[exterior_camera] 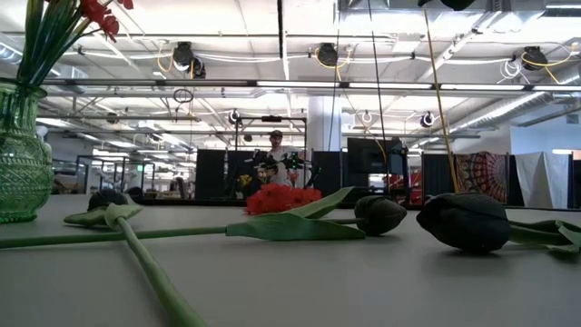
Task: Sort flowers into vase by color
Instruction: Put the right orange flowers into the top green vase
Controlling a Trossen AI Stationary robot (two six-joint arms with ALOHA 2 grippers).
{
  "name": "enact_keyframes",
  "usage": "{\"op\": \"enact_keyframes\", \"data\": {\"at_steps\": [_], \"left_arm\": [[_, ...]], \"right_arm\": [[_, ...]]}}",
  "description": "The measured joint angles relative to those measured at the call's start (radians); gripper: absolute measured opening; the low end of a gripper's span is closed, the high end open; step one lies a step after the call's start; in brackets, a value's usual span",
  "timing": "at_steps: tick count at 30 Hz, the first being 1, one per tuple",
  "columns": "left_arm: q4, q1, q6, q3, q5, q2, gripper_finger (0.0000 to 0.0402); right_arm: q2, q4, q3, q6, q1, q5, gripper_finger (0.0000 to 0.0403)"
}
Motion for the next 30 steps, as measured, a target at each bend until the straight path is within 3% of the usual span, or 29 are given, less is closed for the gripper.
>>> {"op": "enact_keyframes", "data": {"at_steps": [10,30], "left_arm": [[0.059,0.0,-0.003,0.003,0.033,0.079,0.0157],[0.066,-0.001,-0.001,0.0,0.067,0.075,0.0157]], "right_arm": [[0.0,-0.011,-0.001,0.002,0.0,-0.011,0.0008],[0.0,-0.02,-0.001,0.002,0.0,-0.005,0.0008]]}}
